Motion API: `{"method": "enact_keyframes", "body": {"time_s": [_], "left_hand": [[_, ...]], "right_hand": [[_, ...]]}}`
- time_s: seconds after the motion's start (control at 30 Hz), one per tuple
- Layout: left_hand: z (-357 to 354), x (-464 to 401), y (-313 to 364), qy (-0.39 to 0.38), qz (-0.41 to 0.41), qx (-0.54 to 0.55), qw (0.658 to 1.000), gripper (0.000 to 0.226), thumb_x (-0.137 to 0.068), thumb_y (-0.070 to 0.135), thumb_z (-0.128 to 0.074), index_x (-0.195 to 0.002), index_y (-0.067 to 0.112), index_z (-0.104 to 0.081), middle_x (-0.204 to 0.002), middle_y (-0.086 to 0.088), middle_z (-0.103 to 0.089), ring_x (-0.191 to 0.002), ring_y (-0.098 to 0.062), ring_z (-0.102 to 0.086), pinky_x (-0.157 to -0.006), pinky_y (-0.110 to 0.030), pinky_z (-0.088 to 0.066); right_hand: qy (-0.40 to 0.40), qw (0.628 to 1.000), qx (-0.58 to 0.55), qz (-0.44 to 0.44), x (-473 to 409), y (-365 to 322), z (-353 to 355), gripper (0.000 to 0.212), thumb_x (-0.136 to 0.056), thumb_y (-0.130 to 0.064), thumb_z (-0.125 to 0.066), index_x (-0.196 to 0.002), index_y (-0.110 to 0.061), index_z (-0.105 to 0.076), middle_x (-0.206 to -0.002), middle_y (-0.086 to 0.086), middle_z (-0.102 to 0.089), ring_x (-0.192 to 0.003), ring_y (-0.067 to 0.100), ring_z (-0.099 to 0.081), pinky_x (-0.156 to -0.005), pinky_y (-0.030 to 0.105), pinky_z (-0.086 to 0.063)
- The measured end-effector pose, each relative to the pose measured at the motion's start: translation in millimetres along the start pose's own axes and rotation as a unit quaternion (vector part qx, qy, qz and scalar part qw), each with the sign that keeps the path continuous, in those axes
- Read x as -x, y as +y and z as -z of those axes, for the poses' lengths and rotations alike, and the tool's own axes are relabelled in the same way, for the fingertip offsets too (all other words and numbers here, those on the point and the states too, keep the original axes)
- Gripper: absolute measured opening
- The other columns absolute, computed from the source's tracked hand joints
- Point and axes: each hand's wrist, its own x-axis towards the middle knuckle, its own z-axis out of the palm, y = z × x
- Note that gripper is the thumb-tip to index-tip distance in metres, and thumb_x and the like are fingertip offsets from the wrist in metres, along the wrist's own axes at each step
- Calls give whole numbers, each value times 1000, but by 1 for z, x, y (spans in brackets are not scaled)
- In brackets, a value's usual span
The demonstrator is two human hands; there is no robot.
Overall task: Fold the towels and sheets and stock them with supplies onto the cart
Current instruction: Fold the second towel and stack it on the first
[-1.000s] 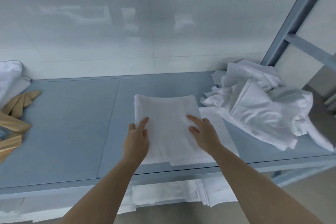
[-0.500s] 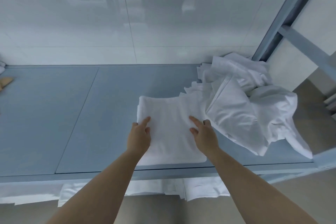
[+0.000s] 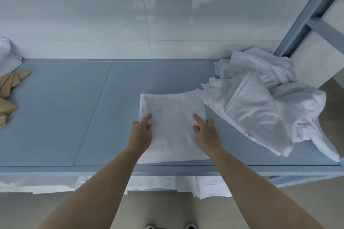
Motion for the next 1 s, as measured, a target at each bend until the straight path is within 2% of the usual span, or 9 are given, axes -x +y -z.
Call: {"method": "enact_keyframes", "body": {"time_s": [0.07,0.13,0.2,0.27,0.4,0.5,0.63,0.8,1.0], "left_hand": [[8,0,-7,23,-8,13,1000,42,-101,17,-41,-142,26,-45,-101,-9,-41,-66,-16,-47,-73,-24,-37],[11,3,-16,-7,5,-4,1000,44,-102,20,-39,-145,28,-40,-103,-10,-39,-72,-19,-48,-77,-26,-39],[9,9,-23,-73,24,-55,996,48,-103,25,-36,-150,32,-29,-112,-13,-37,-95,-30,-49,-92,-34,-40],[7,13,-24,-97,10,-72,993,50,-103,26,-36,-151,31,-24,-121,-16,-36,-109,-35,-44,-99,-37,-37],[6,9,-14,-46,-21,19,999,47,-102,17,-39,-148,23,-35,-114,-9,-35,-79,-18,-48,-79,-20,-35],[-1,8,-9,-37,-12,82,996,45,-102,17,-40,-146,23,-39,-110,-4,-34,-75,-5,-43,-70,-7,-28],[-12,17,-17,-58,14,97,993,45,-101,13,-42,-145,23,-41,-109,-5,-34,-79,-14,-45,-78,-8,-29],[-4,5,-20,-5,12,137,991,42,-100,8,-42,-140,20,-49,-103,-4,-36,-72,-7,-46,-64,2,-34],[-2,1,-32,-23,29,135,990,41,-100,8,-39,-138,21,-52,-102,-3,-36,-68,-11,-45,-57,-2,-37]], "right_hand": [[32,999,-13,18,3,-8,-3,43,-102,-30,-39,-145,-31,-38,-115,9,-40,-78,25,-52,-77,33,-46],[16,999,-12,27,10,-8,-10,44,-102,-30,-40,-145,-32,-37,-116,9,-40,-82,26,-53,-80,34,-47],[-27,999,-6,19,13,-3,-16,44,-102,-29,-40,-146,-32,-37,-118,10,-37,-91,30,-54,-87,34,-45],[-28,999,-17,14,10,-1,-14,43,-102,-26,-41,-145,-30,-40,-114,8,-35,-87,27,-51,-89,33,-43],[31,998,-30,37,-1,-1,-2,40,-101,-23,-45,-140,-28,-47,-105,1,-32,-79,19,-45,-86,33,-45],[61,997,-37,35,-6,9,4,39,-100,-23,-47,-138,-28,-50,-103,1,-36,-80,18,-46,-85,32,-44],[3,999,-43,22,-2,21,-2,40,-101,-21,-47,-141,-26,-48,-103,4,-38,-84,21,-48,-85,28,-41],[40,997,-62,28,-6,12,-8,38,-101,-22,-44,-139,-27,-49,-102,3,-39,-80,18,-48,-80,27,-42],[0,999,-36,4,1,6,-20,40,-103,-27,-37,-143,-30,-44,-103,3,-37,-81,21,-48,-82,31,-45]]}}
